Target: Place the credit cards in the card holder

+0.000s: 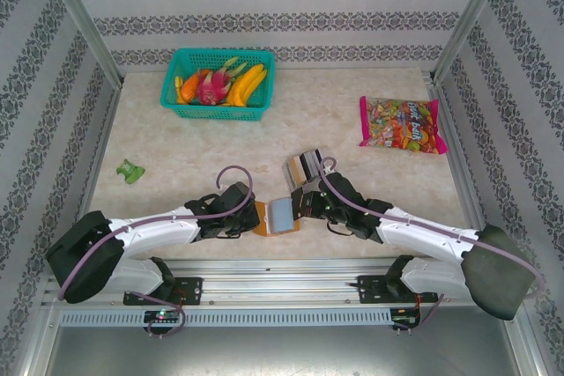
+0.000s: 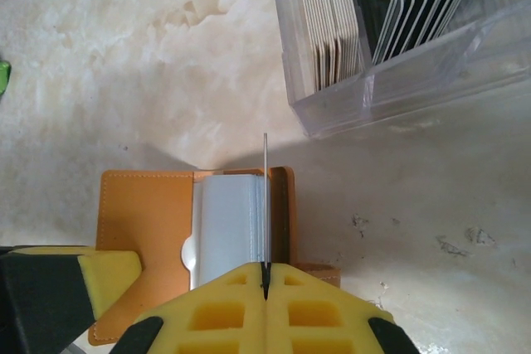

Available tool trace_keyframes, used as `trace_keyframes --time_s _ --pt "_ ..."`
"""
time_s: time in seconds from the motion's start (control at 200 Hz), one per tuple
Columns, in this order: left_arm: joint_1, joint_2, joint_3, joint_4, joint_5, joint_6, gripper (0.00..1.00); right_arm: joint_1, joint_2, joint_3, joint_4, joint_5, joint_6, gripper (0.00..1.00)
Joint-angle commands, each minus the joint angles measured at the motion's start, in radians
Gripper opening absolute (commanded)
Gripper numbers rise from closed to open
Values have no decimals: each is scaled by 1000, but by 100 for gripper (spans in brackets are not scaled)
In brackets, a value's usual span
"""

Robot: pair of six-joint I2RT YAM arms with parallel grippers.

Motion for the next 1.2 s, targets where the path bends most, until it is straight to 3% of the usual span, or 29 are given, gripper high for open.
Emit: trace_keyframes --time_s 0.0,0.295,0.57,1.049,1.194 --pt "9 14 18 -5 13 25 2 14 17 22 36 -16 1 0" --pt "9 22 27 -3 15 28 2 18 13 29 55 -36 13 0" --pt "9 34 26 21 20 21 2 20 102 51 122 -104 48 0" --pt "28 99 -65 326 145 -67 3 43 194 88 184 -188 56 0" --pt "29 67 -48 177 94 -34 12 42 195 79 113 -97 61 0"
